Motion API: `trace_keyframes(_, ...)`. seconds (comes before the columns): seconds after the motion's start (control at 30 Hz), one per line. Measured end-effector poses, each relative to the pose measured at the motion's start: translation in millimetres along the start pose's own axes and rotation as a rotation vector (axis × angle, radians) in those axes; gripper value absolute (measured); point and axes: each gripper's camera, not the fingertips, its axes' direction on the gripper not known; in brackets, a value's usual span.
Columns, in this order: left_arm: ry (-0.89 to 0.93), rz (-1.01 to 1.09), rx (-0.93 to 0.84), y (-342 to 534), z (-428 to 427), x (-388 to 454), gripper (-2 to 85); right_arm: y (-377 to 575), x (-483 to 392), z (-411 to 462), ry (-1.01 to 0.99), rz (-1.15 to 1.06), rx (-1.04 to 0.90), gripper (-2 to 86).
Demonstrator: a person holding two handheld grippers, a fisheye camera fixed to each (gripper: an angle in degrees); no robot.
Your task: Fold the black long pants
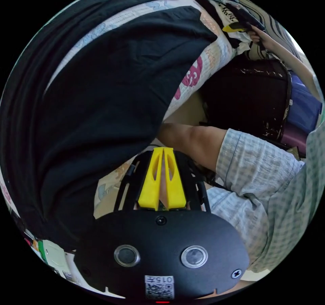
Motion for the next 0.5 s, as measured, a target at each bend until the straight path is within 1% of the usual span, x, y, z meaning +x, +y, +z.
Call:
trace_keyframes(0.07, -0.006, 0.02, 0.019, 3, -1, 1, -0.2, -20, -6, 7, 0.015, -0.031, 0.058, 9.1)
trace_keyframes(0.17, -0.05, 0.073, 0.02, 2, -7, 4, 1.8, -56, -15, 27, -0.006, -0.084, 0.051, 9.6)
trace_keyframes(0.23, -0.108, 0.118, 0.07, -3, -16, 8, 4.9, -79, -21, 38, -0.024, -0.116, 0.042, 9.2)
trace_keyframes(0.3, -0.119, 0.132, 0.09, -11, -16, 7, 5.9, -100, -27, 48, -0.003, -0.141, 0.016, 7.3)
trace_keyframes(0.37, -0.115, 0.136, 0.068, -20, -9, 4, 5.8, -123, -30, 60, 0.048, -0.142, -0.042, 3.4)
trace_keyframes(0.4, -0.123, 0.138, 0.055, -23, -2, 0, 5.3, -128, -30, 60, 0.048, -0.143, -0.046, 2.9)
trace_keyframes(0.5, -0.107, 0.107, 0.01, -20, 17, -12, 3.8, -152, -22, 50, -0.078, -0.114, 0.002, 1.0)
